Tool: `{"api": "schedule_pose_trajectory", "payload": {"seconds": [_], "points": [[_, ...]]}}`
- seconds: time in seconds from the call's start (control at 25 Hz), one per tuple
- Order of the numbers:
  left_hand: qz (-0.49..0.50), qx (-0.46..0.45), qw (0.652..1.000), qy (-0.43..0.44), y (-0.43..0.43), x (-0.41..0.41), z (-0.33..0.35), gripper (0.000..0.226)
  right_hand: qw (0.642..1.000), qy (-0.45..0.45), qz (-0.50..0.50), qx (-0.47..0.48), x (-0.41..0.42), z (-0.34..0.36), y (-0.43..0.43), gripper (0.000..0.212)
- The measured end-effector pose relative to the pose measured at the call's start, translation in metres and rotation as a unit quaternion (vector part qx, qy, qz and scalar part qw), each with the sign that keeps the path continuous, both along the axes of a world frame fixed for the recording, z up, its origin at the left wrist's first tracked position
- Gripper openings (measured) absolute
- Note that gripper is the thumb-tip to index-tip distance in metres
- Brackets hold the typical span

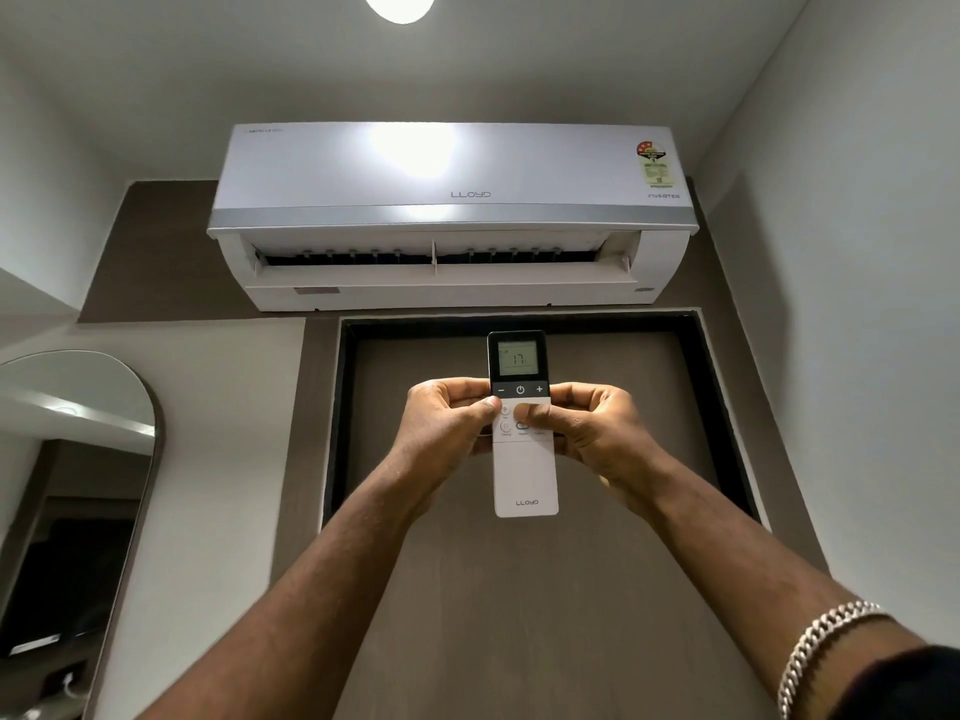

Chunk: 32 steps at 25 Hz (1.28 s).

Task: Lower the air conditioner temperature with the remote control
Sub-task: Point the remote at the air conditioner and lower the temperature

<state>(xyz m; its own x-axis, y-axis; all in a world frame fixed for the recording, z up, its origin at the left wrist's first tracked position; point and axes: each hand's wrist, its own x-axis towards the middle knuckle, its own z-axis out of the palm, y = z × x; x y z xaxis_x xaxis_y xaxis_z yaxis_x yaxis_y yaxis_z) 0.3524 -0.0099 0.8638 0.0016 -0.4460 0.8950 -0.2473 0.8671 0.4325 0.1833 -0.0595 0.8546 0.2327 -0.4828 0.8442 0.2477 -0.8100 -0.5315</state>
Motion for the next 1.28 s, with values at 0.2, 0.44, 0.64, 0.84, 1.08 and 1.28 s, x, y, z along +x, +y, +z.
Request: {"api": "schedule_pose_trajectory", "payload": {"seconds": [0.2, 0.44, 0.64, 0.84, 1.08, 1.28], "points": [[-0.005, 0.006, 1.000, -0.001, 0.001, 0.003, 0.001, 0.008, 1.000, -0.002, 0.015, 0.006, 0.002, 0.002, 0.000, 0.036], [0.002, 0.005, 1.000, 0.002, 0.001, 0.002, 0.002, 0.005, 1.000, -0.002, 0.018, 0.006, 0.002, 0.002, -0.001, 0.032], [0.005, 0.003, 1.000, 0.014, 0.003, -0.003, 0.002, 0.007, 1.000, 0.003, -0.002, -0.001, 0.000, 0.001, 0.002, 0.033], [0.021, -0.003, 1.000, 0.011, 0.003, -0.005, 0.002, 0.005, 1.000, -0.002, -0.011, 0.002, 0.000, -0.001, 0.007, 0.031], [0.023, 0.005, 1.000, 0.004, 0.001, -0.007, 0.001, 0.003, 0.999, -0.006, -0.030, 0.012, -0.002, -0.003, 0.007, 0.032], [0.020, 0.013, 1.000, 0.002, 0.000, -0.009, -0.001, 0.003, 0.999, -0.009, -0.040, 0.016, -0.005, -0.001, 0.007, 0.017]]}}
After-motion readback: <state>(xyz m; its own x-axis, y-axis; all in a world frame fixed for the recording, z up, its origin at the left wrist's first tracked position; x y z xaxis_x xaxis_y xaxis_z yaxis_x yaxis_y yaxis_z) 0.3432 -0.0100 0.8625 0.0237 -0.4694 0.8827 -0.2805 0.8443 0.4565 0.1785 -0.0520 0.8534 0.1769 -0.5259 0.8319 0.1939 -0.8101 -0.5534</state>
